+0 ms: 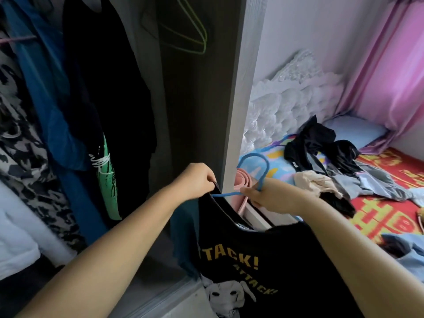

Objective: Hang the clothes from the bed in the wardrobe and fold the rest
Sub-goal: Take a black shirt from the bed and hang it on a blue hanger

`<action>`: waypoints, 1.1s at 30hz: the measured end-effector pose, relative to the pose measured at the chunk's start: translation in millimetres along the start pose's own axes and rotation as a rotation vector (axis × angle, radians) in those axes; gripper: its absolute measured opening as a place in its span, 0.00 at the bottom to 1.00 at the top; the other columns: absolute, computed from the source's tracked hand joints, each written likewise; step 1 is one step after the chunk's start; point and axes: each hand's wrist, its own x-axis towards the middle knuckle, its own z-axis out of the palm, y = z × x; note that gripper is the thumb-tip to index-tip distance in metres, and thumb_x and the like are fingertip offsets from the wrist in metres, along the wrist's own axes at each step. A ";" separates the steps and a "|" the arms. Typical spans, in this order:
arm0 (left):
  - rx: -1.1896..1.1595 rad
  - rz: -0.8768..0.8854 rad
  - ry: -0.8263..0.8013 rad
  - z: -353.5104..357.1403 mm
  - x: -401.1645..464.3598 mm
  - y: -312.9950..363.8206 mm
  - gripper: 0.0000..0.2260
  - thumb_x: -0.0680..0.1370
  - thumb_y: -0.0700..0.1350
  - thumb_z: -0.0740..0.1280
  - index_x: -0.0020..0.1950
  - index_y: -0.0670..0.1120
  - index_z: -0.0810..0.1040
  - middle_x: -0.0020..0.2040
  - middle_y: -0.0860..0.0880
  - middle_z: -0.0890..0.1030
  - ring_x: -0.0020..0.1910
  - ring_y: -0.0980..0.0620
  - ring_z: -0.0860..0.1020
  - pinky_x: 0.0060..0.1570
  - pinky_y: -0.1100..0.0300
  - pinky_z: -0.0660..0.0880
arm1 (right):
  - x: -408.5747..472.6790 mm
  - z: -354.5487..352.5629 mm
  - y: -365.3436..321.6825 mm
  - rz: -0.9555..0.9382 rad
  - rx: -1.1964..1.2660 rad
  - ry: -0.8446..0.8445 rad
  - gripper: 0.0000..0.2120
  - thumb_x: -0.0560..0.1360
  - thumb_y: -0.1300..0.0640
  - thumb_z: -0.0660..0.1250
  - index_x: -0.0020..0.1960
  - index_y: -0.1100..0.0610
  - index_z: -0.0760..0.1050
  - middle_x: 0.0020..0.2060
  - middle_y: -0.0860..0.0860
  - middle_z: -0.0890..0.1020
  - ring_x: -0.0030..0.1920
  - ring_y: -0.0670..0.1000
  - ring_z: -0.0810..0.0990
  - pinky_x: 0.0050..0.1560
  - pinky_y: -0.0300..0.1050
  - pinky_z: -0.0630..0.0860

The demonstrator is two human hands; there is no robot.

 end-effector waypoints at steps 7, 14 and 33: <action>0.135 0.210 -0.034 -6.0 0.5 -14.2 0.15 0.76 0.59 0.65 0.59 0.55 0.77 0.56 0.55 0.71 0.57 0.57 0.66 0.63 0.54 0.63 | 3.1 -33.8 10.7 0.071 0.253 -0.020 0.20 0.79 0.48 0.61 0.32 0.53 0.78 0.19 0.46 0.62 0.19 0.46 0.60 0.22 0.36 0.59; -0.177 0.321 0.213 -8.0 -0.9 -15.0 0.14 0.80 0.54 0.62 0.34 0.52 0.72 0.28 0.52 0.70 0.30 0.52 0.70 0.37 0.50 0.70 | -20.4 -76.7 31.3 -0.133 0.254 0.030 0.12 0.78 0.55 0.65 0.61 0.52 0.78 0.52 0.46 0.83 0.51 0.46 0.82 0.54 0.38 0.77; -0.219 0.272 0.447 -56.7 -0.4 -41.0 0.17 0.78 0.57 0.59 0.33 0.50 0.71 0.24 0.52 0.64 0.25 0.53 0.64 0.30 0.54 0.65 | -33.3 -41.3 56.3 -0.208 -0.592 0.455 0.14 0.81 0.46 0.51 0.43 0.54 0.61 0.37 0.56 0.80 0.41 0.62 0.79 0.37 0.49 0.66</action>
